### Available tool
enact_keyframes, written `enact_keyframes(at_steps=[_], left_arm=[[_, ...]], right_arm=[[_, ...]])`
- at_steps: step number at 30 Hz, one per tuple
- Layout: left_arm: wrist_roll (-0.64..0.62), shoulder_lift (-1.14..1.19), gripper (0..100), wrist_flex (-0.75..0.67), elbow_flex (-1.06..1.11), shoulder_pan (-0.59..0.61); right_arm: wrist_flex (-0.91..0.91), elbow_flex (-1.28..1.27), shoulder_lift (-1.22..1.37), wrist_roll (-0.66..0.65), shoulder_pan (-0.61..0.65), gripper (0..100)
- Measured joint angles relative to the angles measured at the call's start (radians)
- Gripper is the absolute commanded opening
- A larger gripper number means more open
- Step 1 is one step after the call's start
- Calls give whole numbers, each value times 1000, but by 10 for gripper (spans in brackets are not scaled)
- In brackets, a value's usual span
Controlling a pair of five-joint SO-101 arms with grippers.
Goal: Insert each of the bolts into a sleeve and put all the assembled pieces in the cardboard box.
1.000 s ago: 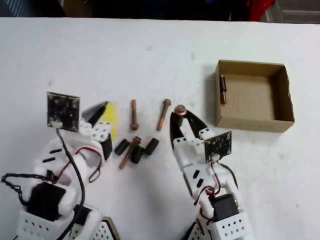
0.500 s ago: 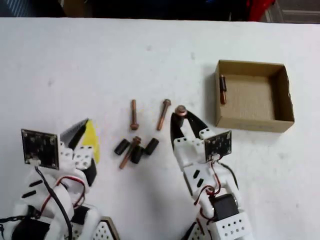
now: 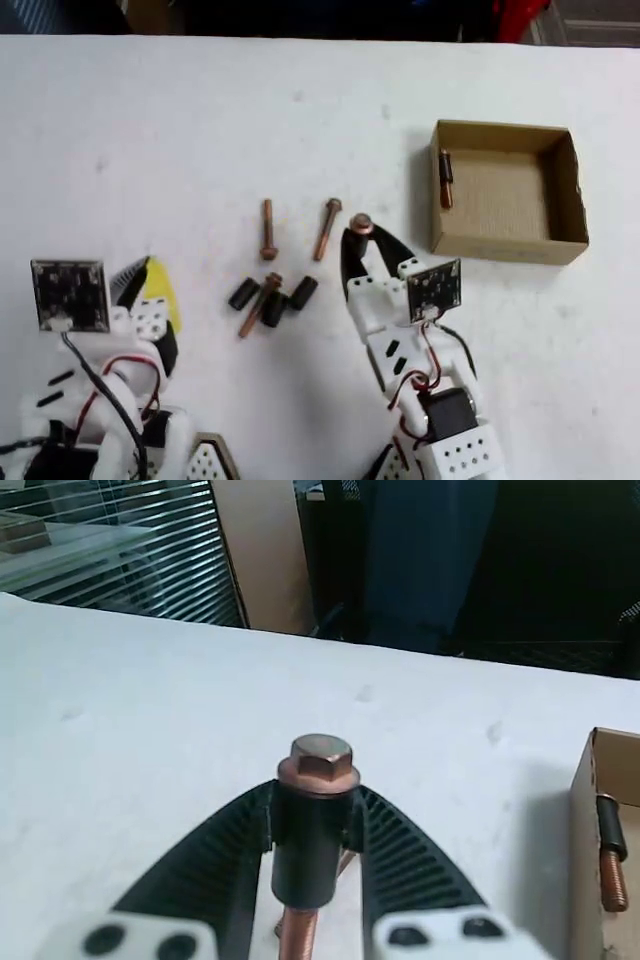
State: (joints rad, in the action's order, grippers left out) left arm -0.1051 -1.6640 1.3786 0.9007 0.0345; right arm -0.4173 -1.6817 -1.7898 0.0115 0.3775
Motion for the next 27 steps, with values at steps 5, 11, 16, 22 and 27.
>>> enact_keyframes(at_steps=[5, 11, 16, 22, 27], left_arm=[[44, -112, 24, 0, 0, 0], [63, -153, 24, 0, 54, 0], [63, -153, 24, 0, 161, 0], [71, -153, 24, -3, 404, 0], [143, -153, 24, -103, 568, 29]], right_arm=[[0, 0, 0, 0, 0, 17], [0, 0, 0, 0, 0, 17], [0, 0, 0, 0, 0, 17], [0, 0, 0, 0, 0, 17], [0, 0, 0, 0, 0, 17]])
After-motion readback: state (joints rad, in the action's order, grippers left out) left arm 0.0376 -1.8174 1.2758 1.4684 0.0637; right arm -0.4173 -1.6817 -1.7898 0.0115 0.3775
